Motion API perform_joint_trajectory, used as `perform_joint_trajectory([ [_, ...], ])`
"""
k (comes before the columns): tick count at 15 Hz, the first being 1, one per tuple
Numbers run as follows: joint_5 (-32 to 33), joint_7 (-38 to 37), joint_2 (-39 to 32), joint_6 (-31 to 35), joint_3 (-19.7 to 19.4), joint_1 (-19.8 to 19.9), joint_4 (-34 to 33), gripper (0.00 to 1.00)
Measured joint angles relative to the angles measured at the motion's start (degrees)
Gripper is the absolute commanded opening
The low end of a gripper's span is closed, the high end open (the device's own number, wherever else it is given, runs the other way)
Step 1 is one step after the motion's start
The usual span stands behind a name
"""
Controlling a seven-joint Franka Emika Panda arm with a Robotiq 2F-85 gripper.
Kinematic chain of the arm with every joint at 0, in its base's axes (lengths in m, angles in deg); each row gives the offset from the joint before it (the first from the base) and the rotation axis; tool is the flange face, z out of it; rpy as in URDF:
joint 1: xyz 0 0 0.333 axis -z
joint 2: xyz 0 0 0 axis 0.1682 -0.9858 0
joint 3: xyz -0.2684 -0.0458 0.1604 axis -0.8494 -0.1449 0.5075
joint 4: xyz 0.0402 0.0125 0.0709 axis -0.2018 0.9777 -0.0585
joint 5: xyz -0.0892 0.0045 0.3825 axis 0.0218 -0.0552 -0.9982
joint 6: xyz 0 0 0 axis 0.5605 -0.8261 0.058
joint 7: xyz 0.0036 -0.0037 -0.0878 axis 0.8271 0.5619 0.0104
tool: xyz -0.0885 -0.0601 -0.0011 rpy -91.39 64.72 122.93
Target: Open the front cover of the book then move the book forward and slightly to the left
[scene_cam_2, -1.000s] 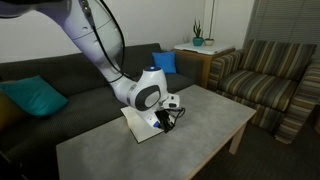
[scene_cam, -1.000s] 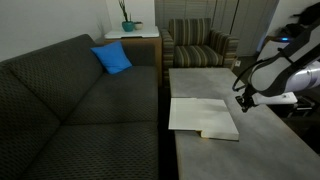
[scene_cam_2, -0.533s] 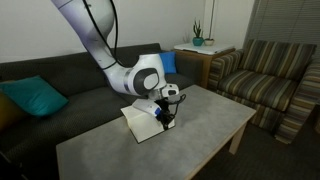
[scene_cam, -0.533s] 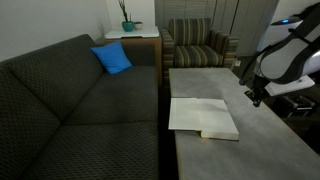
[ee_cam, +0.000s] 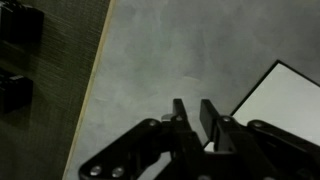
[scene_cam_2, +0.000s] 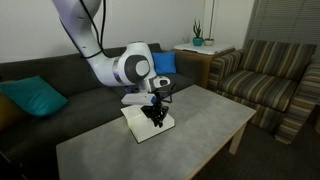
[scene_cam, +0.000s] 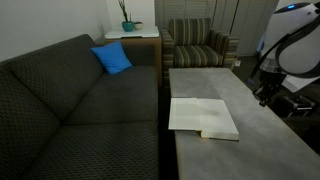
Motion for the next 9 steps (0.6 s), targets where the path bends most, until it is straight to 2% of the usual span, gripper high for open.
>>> perform_joint_trajectory([
  [6,6.0,1.7,3.8,0.1,-0.2,-1.0,5.3,0.97],
  [7,6.8,1.8,4.2,0.1,-0.2,-1.1,5.9,1.00],
  [9,7.9,2.1,4.7,0.1,-0.3,-1.1,6.7,1.00],
])
